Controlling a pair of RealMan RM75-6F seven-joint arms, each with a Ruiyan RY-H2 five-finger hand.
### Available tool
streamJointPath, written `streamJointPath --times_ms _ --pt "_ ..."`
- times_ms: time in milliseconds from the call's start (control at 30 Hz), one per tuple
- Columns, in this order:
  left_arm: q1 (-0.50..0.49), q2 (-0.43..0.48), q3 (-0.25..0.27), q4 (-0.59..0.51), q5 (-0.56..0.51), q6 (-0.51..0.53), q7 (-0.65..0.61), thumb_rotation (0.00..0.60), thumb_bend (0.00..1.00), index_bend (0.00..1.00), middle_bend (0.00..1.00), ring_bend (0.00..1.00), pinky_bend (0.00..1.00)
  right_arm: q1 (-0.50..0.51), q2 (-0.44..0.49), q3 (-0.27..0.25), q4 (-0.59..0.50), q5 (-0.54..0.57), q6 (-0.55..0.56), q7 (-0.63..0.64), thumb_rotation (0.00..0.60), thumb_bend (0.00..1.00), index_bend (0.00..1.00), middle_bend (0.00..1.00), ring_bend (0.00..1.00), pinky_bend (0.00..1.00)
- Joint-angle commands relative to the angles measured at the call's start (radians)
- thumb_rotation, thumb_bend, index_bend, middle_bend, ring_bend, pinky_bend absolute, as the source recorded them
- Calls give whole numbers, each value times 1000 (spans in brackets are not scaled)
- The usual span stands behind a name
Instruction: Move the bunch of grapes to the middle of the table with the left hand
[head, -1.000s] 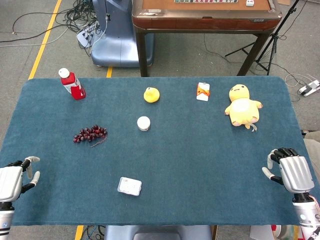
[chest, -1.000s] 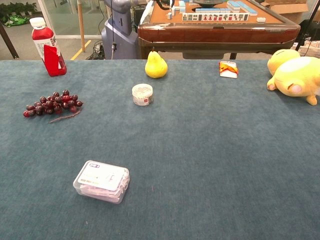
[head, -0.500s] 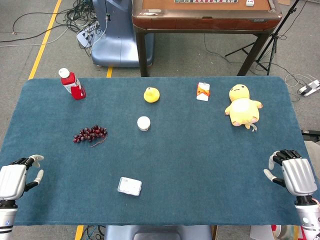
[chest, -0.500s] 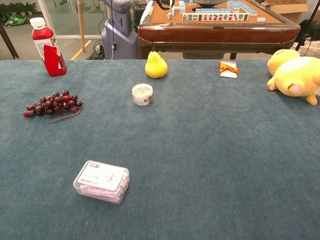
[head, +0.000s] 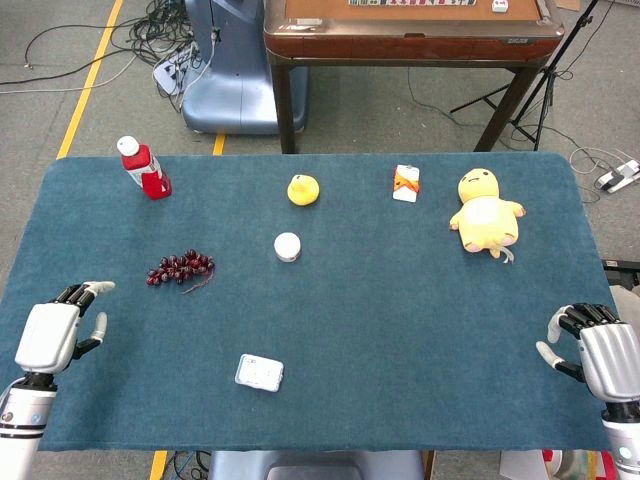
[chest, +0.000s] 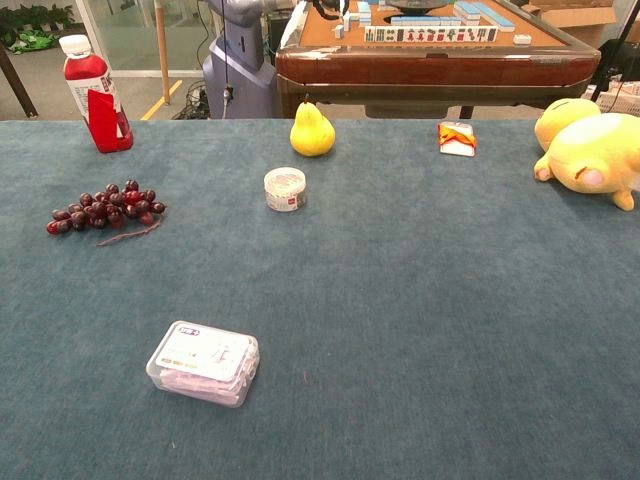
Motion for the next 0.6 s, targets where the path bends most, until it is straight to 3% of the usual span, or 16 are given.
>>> streamJointPath --times_ms 33,200,400,600 --pt "-56 23 -29 -44 -63 -89 40 600 633 229 282 266 507 -6 4 0 3 -2 9 11 600 134 670 559 413 428" --pt "-127 28 -63 -77 -160 -201 83 600 713 173 226 219 423 -16 7 0 6 -7 28 28 600 133 669 558 413 428" --pt "-219 -5 -104 -85 -298 -305 151 600 717 33 148 160 355 -13 11 4 5 -1 17 34 600 132 668 558 413 428" --pt "-307 -75 -125 -43 -419 -356 259 600 717 0 103 126 313 -13 18 4 4 -2 14 45 600 132 663 558 413 428"
